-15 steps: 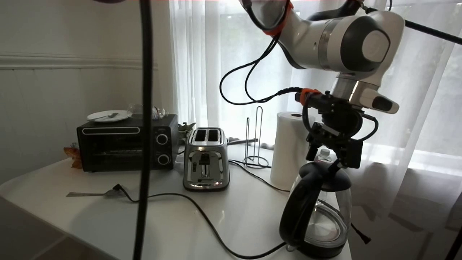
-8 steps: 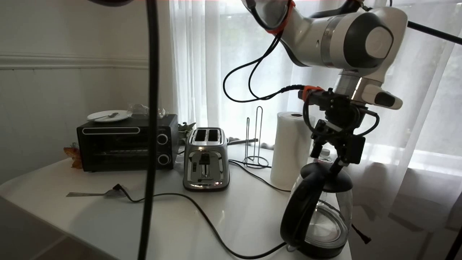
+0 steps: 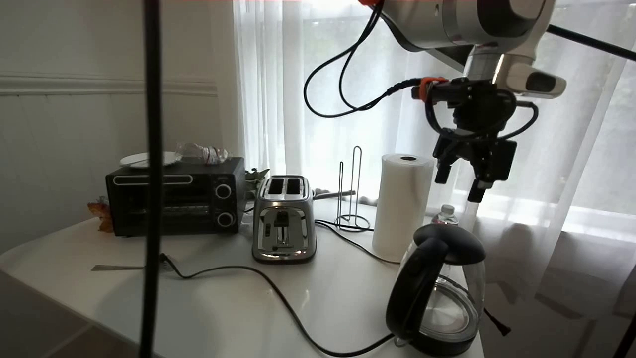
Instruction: Close the black kettle lid fully
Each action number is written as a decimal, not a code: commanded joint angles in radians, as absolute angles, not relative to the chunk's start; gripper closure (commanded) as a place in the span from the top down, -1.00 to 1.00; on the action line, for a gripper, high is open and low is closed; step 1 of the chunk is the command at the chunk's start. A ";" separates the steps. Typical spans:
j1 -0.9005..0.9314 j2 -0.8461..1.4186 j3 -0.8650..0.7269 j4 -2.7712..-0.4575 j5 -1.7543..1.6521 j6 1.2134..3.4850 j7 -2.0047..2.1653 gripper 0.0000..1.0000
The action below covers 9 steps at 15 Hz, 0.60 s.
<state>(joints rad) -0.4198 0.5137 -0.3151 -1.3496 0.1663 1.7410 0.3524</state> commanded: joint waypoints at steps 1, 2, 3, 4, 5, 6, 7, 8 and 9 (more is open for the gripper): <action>-0.384 0.401 -0.313 -1.444 0.070 1.718 0.230 1.00; -0.374 0.372 -0.309 -1.467 0.049 1.713 0.193 1.00; -0.364 0.334 -0.301 -1.504 0.038 1.721 0.145 1.00; -0.354 0.300 -0.296 -1.532 0.030 1.708 0.107 1.00; -0.340 0.262 -0.292 -1.570 0.019 1.710 0.070 1.00; -0.327 0.225 -0.287 -1.602 0.012 1.687 0.035 1.00; -0.325 0.188 -0.273 -1.634 0.020 1.681 -0.004 1.00; -0.313 0.152 -0.267 -1.668 0.017 1.653 -0.036 1.00; -0.304 0.113 -0.259 -1.708 0.018 1.650 -0.074 1.00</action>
